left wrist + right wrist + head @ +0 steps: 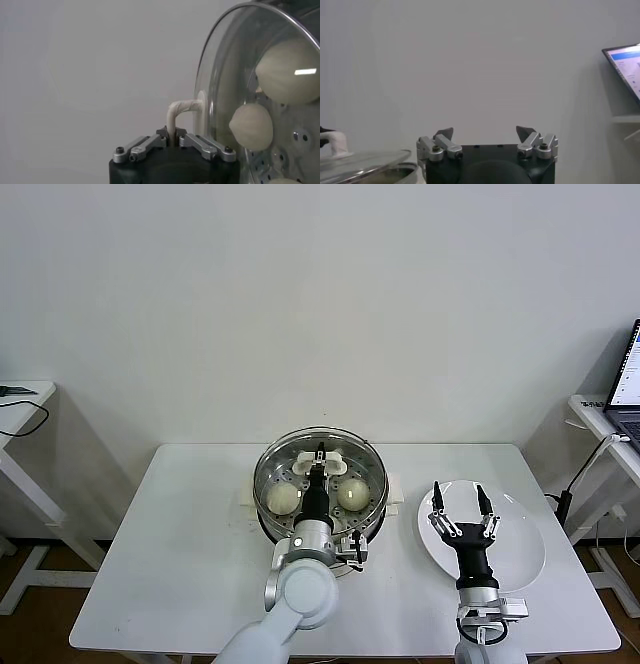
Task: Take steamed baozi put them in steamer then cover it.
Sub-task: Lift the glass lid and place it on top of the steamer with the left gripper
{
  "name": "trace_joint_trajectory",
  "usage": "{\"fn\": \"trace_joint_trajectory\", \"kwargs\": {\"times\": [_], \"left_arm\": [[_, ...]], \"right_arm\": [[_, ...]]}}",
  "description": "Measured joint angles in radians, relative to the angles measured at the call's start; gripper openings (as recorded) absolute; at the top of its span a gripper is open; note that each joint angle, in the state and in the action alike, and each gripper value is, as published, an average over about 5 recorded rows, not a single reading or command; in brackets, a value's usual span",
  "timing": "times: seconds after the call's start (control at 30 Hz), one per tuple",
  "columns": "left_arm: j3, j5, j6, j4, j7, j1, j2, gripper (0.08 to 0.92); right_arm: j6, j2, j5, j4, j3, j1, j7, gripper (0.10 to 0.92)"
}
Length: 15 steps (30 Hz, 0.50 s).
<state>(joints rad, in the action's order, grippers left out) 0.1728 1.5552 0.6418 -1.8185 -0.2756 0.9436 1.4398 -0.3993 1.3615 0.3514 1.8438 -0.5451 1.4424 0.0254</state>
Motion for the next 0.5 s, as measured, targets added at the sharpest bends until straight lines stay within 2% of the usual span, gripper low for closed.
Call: {"fn": "trace_joint_trajectory", "kwargs": {"times": [0.5], "left_arm": [[-0.013,0.015,-0.011,0.020,0.001,0.012,0.012,0.188]], "right_arm": [[-0.003,-0.001,-0.001,-0.015,0.002,-0.009,-0.001,0.823]]}}
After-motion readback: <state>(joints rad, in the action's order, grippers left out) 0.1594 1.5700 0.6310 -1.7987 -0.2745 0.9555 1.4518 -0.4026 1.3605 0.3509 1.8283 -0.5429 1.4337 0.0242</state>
